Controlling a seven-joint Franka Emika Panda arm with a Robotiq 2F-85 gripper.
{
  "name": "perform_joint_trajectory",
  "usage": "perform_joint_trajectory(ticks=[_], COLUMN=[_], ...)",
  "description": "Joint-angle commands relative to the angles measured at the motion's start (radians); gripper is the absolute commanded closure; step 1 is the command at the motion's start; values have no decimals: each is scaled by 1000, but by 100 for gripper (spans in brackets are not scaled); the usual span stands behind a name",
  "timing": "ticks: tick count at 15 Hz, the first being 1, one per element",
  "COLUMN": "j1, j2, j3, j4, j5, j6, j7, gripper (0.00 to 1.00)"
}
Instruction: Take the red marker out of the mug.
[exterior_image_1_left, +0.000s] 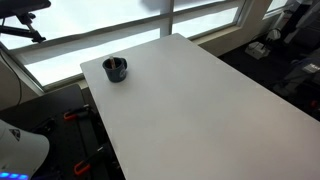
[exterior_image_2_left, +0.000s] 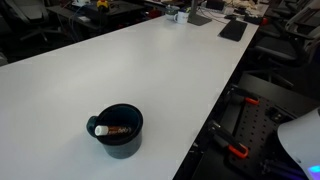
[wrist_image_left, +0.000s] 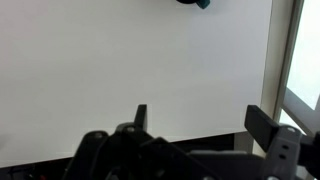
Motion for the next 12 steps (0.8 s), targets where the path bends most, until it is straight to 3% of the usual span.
perform_joint_trajectory(ticks=[1,8,12], j1=[53,72,90], j2=[25,-25,10], j3=[-58,-268,-305], j4=[5,-110,-201], j5=[6,95,54], j6=[-7,6,72], j7=[-180,-688,-936], gripper=[0,0,0])
